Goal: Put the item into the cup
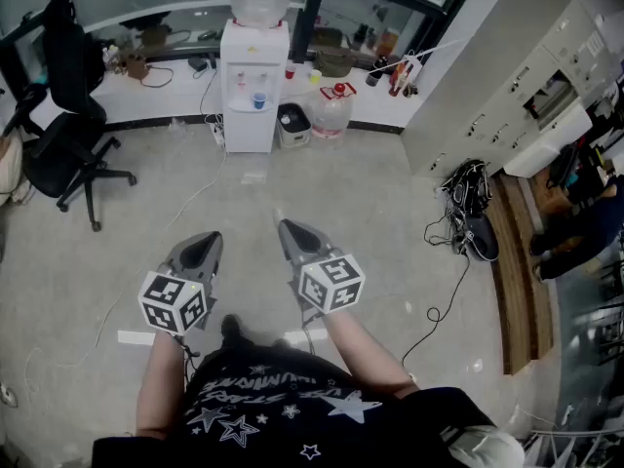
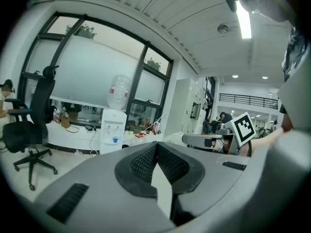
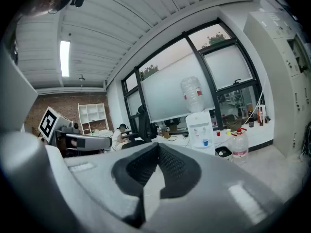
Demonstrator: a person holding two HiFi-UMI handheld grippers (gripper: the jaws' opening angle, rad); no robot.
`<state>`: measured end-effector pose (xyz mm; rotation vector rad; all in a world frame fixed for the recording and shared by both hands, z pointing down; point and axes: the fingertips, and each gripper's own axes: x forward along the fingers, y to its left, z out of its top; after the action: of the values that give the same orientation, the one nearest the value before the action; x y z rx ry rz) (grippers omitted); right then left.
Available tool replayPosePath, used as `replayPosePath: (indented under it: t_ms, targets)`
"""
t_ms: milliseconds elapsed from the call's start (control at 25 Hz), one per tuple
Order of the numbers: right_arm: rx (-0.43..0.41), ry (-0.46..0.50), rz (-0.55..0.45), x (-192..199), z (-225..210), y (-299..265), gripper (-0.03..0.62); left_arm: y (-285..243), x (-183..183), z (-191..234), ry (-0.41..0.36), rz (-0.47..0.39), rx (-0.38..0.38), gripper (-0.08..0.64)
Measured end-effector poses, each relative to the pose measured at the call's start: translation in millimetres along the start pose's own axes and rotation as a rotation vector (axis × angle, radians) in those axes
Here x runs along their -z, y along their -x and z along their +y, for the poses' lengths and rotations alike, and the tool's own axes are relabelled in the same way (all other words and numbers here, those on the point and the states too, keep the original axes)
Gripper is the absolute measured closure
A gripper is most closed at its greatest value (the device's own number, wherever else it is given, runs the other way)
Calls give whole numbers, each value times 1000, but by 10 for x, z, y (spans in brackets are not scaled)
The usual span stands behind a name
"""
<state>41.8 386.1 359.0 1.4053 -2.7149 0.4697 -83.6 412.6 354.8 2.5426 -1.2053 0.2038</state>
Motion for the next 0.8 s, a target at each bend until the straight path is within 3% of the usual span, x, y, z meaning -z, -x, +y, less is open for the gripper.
replayPosePath:
  t_ms: [800]
  targets:
    - [100,-7,19,10,-114,-255,592,-174,-50,385,48,-9,53,552]
